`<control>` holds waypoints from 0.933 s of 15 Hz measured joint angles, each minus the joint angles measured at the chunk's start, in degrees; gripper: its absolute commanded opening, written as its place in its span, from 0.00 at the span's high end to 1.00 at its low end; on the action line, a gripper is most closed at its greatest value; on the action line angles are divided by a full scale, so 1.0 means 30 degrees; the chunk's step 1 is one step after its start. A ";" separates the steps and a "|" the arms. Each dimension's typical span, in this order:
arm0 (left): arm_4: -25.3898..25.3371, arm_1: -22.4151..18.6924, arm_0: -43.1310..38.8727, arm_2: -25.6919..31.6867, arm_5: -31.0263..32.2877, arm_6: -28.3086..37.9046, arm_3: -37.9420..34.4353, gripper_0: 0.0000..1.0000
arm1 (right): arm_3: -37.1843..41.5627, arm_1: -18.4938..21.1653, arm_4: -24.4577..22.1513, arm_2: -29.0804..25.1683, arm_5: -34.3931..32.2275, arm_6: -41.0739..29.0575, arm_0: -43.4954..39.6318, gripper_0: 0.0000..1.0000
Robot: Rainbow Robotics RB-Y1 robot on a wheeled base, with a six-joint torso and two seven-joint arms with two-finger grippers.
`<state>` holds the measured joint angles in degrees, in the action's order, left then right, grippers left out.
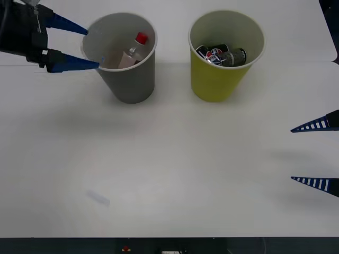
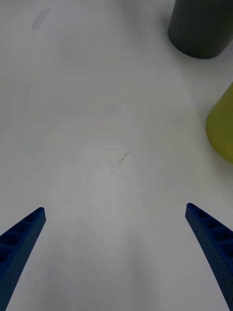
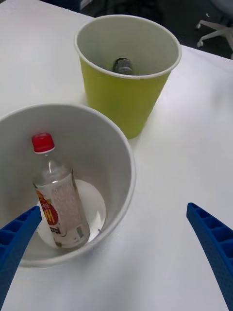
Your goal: Put the can into the green bin and the plastic bottle into the gray bin
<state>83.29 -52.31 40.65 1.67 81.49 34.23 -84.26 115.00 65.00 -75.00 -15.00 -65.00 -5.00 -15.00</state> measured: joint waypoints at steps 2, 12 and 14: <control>-0.1244 -0.0283 -0.2046 0.0940 -0.0037 -0.2055 -0.0427 0.00 | 0.0000 0.0000 0.0000 0.0000 0.0000 0.0000 0.0000 0.00; -0.5029 -0.2155 -1.0240 0.2357 -0.1238 -0.9778 -0.3114 0.00 | 0.0000 0.0000 0.0000 0.0000 0.0000 0.0000 0.0000 0.00; -0.5228 -0.2163 -1.1448 0.2603 -0.1239 -1.0817 -0.3590 0.00 | 0.0000 0.0000 0.0000 0.0000 0.0000 -0.0001 0.0000 0.00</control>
<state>67.61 -58.80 6.31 9.48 77.77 1.78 -95.03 115.00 65.00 -75.00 -15.00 -65.00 -5.00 -15.00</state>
